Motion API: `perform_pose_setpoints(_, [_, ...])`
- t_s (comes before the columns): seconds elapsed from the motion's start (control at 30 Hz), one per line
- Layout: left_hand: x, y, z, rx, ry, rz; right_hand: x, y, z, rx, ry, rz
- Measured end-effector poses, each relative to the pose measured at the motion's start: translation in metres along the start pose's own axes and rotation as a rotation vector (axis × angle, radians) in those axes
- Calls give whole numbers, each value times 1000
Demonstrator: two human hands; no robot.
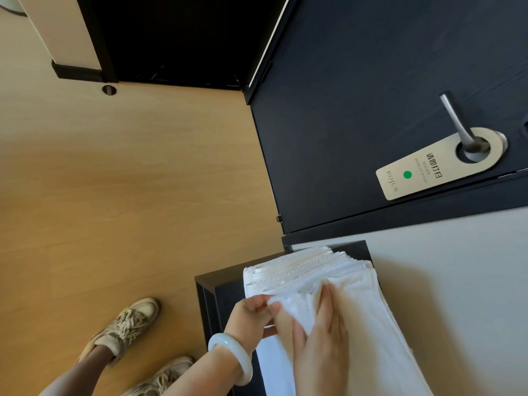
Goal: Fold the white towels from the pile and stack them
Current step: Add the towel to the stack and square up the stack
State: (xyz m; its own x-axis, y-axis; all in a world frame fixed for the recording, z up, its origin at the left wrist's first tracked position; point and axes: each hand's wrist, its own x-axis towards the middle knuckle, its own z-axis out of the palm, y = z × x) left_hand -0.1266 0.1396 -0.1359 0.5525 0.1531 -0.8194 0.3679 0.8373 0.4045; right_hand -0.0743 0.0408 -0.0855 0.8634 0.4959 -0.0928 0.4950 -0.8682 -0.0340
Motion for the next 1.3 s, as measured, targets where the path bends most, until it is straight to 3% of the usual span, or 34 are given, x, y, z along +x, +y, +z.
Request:
perform_pose_setpoints(0.47, [10, 15, 2, 275, -32, 43, -1, -17, -5, 38, -9, 102])
perform_pose_setpoints(0.73, [15, 20, -3, 184, -27, -16, -8, -7, -17, 90, 146, 141])
perform_pose_setpoints(0.93, [9, 23, -6, 142, -18, -20, -19, -41, 7, 134, 100, 64])
perform_pose_setpoints(1.03, [-1, 24, -11, -66, -181, -50, -11, -45, 8, 197, 29, 158])
perform_pose_setpoints(1.1, [-10, 18, -13, -107, -341, -26, -5, -42, 1, 305, -12, 176])
perform_pose_setpoints(1.2, [-18, 5, -13, -111, -416, -24, 8, -20, -17, 533, -134, 162])
perform_pose_setpoints(1.3, [-24, 5, 7, 63, -461, 30, 25, 33, -39, 614, 132, 321])
